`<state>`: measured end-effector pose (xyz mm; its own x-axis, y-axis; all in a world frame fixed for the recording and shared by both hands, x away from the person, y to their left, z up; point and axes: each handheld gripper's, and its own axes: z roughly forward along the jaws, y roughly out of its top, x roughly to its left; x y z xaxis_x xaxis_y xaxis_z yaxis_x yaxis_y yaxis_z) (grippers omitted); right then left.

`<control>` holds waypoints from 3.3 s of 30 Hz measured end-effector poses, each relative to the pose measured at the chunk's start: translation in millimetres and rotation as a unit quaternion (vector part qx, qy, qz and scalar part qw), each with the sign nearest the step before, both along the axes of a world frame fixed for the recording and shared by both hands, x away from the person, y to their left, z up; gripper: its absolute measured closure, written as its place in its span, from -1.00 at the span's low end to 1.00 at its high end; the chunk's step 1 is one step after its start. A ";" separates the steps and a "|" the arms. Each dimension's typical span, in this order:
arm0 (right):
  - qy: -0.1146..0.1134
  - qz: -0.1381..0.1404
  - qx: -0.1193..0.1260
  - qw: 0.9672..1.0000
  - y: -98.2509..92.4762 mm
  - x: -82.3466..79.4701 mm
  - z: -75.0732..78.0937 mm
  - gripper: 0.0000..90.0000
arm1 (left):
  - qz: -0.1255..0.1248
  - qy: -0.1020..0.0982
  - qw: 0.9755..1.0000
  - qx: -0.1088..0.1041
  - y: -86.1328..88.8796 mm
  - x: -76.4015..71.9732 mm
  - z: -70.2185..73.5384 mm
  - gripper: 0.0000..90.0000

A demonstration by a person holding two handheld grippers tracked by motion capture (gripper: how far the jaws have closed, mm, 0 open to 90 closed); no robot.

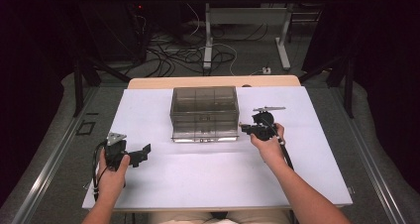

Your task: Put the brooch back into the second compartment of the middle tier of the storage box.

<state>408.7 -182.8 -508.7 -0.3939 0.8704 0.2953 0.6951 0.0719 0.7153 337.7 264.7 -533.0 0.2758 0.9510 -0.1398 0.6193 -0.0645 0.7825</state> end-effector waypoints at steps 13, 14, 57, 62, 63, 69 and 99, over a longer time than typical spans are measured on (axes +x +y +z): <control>-0.019 0.005 0.011 1.000 1.9 -3.4 11.1 1.00 | 0.000 0.000 1.000 0.000 0.0 0.0 0.1 -0.98; -0.018 0.008 0.013 1.000 2.0 -4.0 12.2 1.00 | 0.000 0.000 1.000 0.000 0.0 0.0 0.1 -0.98; -0.040 0.053 0.026 0.997 41.3 -5.9 34.4 1.00 | 0.000 -0.002 1.000 0.000 -1.9 0.8 -0.7 -0.98; -0.041 0.052 0.031 0.997 46.3 -4.8 35.4 0.99 | 0.002 -0.003 1.000 0.000 -1.0 0.9 -0.5 -0.98; -0.040 0.054 0.031 0.997 47.0 -4.5 36.1 0.99 | 0.000 0.000 1.000 0.000 -0.6 0.8 0.1 -0.98; -0.041 0.062 0.033 0.997 56.2 -3.6 37.7 1.00 | -0.001 0.000 1.000 0.001 -0.7 1.1 -0.3 -0.98; -0.019 0.086 0.014 0.996 88.2 4.0 27.9 1.00 | -0.001 0.000 1.000 -0.001 -0.3 1.0 0.6 -0.98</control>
<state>412.8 -94.6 -480.7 -0.5475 0.7809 0.3006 0.6470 0.1673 0.7439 338.7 264.4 -532.5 0.2786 0.9498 -0.1423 0.6189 -0.0642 0.7828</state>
